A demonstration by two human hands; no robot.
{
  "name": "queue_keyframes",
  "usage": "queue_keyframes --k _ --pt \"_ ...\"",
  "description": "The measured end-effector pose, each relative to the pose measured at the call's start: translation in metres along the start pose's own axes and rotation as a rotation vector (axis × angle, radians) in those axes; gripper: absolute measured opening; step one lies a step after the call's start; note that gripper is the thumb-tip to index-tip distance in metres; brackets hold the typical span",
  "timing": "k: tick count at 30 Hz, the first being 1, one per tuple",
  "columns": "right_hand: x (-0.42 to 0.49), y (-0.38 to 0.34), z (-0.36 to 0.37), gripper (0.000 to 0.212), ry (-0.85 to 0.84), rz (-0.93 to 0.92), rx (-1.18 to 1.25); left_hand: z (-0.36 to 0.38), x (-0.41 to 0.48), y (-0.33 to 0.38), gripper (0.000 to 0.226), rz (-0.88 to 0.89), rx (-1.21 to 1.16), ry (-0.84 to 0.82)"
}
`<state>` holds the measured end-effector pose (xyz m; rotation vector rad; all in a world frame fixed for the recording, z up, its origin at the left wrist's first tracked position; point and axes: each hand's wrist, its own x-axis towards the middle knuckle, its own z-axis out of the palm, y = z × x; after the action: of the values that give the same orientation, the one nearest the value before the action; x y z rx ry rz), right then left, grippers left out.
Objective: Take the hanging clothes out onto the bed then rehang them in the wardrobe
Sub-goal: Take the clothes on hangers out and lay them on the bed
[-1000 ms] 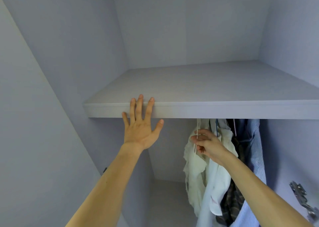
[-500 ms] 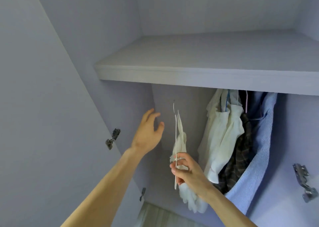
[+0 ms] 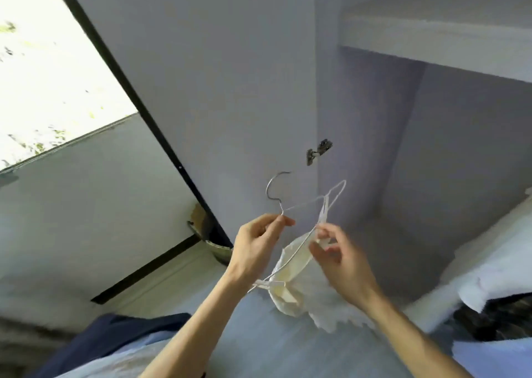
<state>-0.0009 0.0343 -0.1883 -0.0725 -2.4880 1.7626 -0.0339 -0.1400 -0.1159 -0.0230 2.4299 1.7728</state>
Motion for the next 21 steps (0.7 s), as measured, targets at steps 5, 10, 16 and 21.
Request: queue_keyframes --k 5,10,16,21 --pt "0.029 -0.027 0.054 0.059 0.068 -0.474 -0.503 -0.071 -0.094 0.005 0.024 -0.007 -0.048 0.135" --pt "-0.018 -0.057 0.132 0.044 0.068 -0.760 -0.444 -0.107 -0.215 -0.002 0.022 -0.027 -0.071 0.309" --pt "-0.142 -0.111 0.220 0.056 -0.134 -0.854 -0.365 -0.144 -0.384 -0.049 0.029 -0.109 0.125 0.538" --pt "-0.251 -0.164 0.272 0.047 -0.325 -0.993 -0.345 -0.159 -0.536 -0.080 0.042 -0.482 0.354 0.751"
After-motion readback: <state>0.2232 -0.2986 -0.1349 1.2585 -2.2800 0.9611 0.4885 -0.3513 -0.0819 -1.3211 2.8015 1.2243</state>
